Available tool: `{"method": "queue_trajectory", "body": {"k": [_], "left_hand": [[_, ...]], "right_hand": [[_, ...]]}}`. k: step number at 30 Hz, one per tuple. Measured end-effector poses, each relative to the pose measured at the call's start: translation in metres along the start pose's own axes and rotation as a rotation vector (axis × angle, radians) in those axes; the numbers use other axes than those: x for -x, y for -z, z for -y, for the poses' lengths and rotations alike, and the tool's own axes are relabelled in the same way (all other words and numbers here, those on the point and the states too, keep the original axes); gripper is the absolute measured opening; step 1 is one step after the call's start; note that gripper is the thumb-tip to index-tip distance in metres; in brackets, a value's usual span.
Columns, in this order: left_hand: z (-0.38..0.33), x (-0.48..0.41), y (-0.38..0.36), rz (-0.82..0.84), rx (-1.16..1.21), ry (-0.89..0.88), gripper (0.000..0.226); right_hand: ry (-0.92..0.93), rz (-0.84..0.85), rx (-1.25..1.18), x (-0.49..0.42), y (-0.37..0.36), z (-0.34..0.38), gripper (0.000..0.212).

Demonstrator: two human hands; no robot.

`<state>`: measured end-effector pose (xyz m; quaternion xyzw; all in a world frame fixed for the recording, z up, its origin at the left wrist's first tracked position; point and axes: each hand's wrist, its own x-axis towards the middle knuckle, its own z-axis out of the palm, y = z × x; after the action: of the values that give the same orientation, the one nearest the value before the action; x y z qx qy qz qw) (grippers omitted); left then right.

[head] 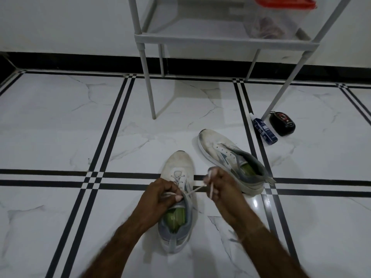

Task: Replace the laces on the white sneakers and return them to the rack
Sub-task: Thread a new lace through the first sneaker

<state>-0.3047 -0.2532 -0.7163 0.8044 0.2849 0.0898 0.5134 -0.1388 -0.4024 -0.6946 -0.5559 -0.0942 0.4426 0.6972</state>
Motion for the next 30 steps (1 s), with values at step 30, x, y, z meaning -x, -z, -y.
{"method": "queue_trajectory", "body": {"k": [30], "left_hand": [[0.008, 0.017, 0.001, -0.206, 0.214, 0.204, 0.022]], "right_hand": [[-0.101, 0.089, 0.259, 0.011, -0.012, -0.036, 0.034]]}}
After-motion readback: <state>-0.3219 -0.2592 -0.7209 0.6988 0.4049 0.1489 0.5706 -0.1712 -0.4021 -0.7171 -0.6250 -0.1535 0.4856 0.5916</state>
